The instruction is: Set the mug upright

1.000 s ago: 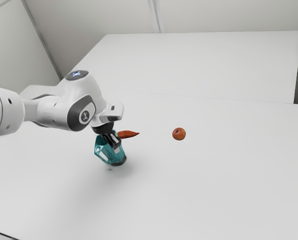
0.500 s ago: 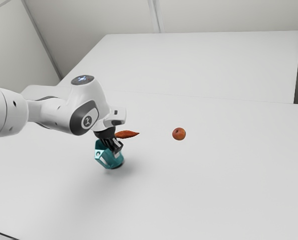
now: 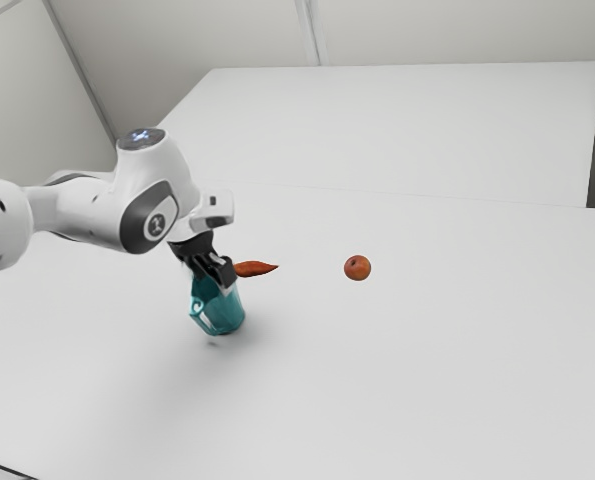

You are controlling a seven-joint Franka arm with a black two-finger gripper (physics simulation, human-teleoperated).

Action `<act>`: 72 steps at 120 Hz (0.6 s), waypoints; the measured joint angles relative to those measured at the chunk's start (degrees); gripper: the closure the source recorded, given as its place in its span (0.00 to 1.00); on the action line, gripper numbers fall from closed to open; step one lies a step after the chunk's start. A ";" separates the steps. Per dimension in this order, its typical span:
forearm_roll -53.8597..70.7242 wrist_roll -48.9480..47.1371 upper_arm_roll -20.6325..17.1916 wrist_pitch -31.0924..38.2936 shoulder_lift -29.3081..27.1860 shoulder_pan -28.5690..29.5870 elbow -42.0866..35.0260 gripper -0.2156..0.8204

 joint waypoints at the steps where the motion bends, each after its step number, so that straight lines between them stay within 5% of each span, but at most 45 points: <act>1: 0.00 -0.03 -0.08 -0.18 -0.33 -0.26 0.04 0.42; 17: -0.19 -0.64 -0.86 -4.41 -3.44 -1.78 2.52 0.34; 49: -1.03 -2.36 -0.39 -21.38 -1.43 -2.70 22.68 0.25; 72: -0.33 -4.93 15.64 -34.24 3.41 -20.04 38.20 0.22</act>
